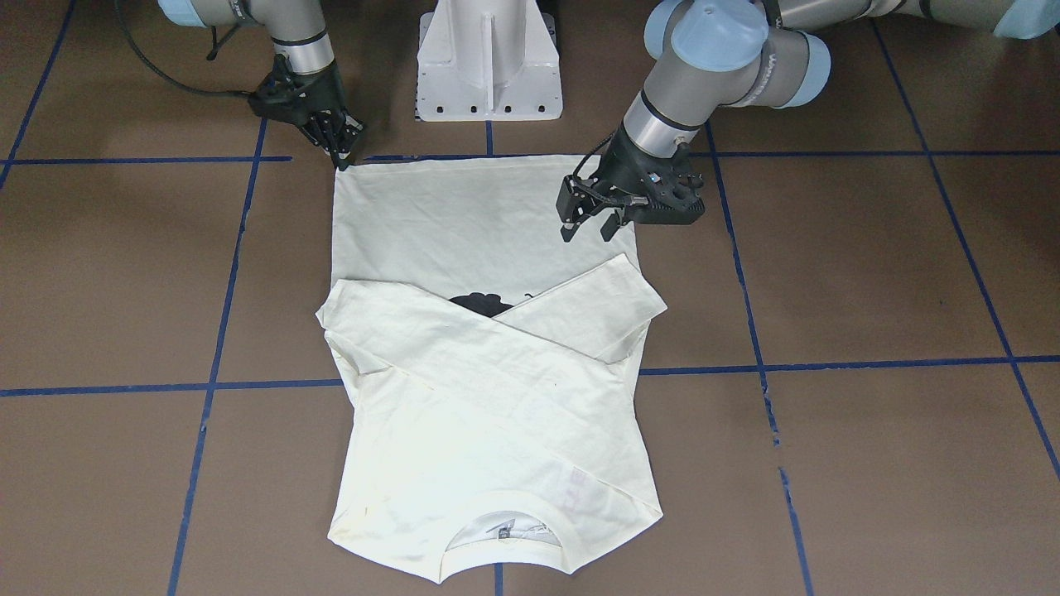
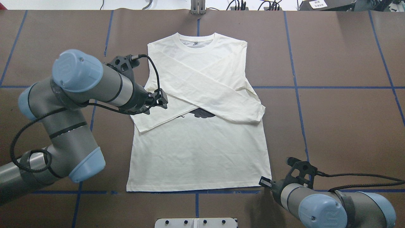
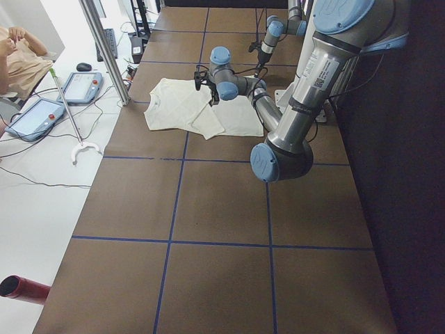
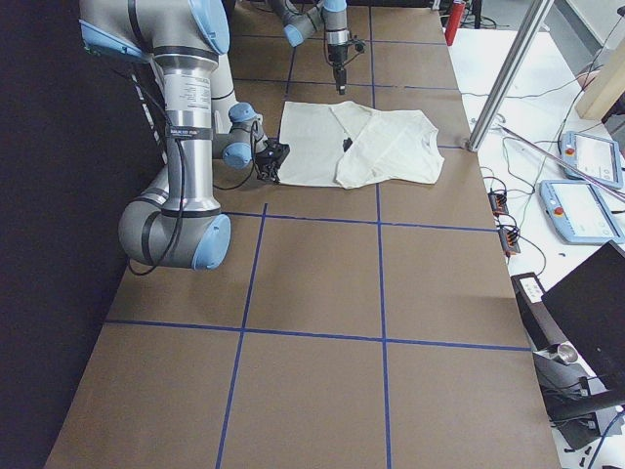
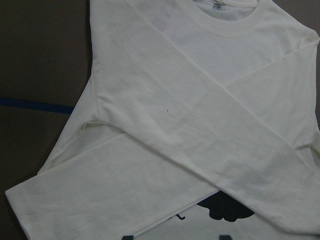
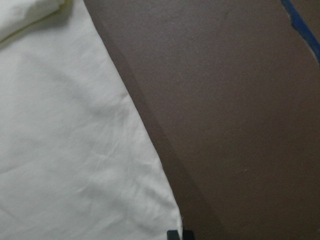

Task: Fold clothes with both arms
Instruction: 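Release the sleeve and move both grippers to the shirt's near hem corners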

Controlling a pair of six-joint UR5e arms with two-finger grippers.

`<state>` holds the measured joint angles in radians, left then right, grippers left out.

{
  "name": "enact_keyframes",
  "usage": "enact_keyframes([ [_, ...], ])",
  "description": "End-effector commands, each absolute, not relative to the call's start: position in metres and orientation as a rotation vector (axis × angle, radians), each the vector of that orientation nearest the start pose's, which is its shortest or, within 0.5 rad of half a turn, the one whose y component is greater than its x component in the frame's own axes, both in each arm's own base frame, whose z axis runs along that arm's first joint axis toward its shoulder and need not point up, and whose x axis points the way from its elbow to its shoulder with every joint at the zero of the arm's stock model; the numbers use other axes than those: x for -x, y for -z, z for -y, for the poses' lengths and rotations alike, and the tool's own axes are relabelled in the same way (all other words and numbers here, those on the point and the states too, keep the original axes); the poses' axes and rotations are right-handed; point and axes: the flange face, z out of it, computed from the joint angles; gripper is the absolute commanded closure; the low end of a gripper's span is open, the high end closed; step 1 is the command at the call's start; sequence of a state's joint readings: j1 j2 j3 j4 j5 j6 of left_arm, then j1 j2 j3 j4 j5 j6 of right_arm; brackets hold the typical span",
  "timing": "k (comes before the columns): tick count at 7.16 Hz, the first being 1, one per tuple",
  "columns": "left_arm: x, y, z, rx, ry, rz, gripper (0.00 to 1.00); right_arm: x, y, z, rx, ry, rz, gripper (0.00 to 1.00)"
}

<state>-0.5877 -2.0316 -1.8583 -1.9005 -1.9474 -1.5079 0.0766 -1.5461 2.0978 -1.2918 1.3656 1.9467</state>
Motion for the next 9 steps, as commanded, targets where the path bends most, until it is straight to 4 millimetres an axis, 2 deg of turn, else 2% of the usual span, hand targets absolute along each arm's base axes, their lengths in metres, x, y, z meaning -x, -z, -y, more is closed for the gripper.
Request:
enact_keyframes([
  [1,-0.446,-0.295,0.315,0.004,0.321,-1.032,0.33,0.46,-0.355,0.189,-0.042,-0.505,0.896,1.0],
  [2,-0.453,-0.308,0.293,0.009,0.351,-1.0,0.34,0.457,-0.35,0.191,-0.041,-0.508,0.905,1.0],
  [3,-0.462,-0.331,0.268,0.052,0.37,-0.954,0.34,0.457,-0.351,0.191,-0.043,-0.509,0.904,1.0],
  [4,-0.467,-0.345,0.253,0.055,0.381,-0.913,0.37,0.457,-0.351,0.191,-0.043,-0.509,0.904,1.0],
  [5,-0.474,-0.35,0.239,0.075,0.367,-0.865,0.39,0.458,-0.351,0.191,-0.042,-0.508,0.904,1.0],
  [7,-0.485,-0.357,0.224,0.094,0.349,-0.844,0.41,0.457,-0.35,0.191,-0.043,-0.51,0.906,1.0],
  [9,-0.486,-0.355,0.224,0.093,0.347,-0.848,0.47,0.458,-0.351,0.191,-0.044,-0.508,0.904,1.0],
])
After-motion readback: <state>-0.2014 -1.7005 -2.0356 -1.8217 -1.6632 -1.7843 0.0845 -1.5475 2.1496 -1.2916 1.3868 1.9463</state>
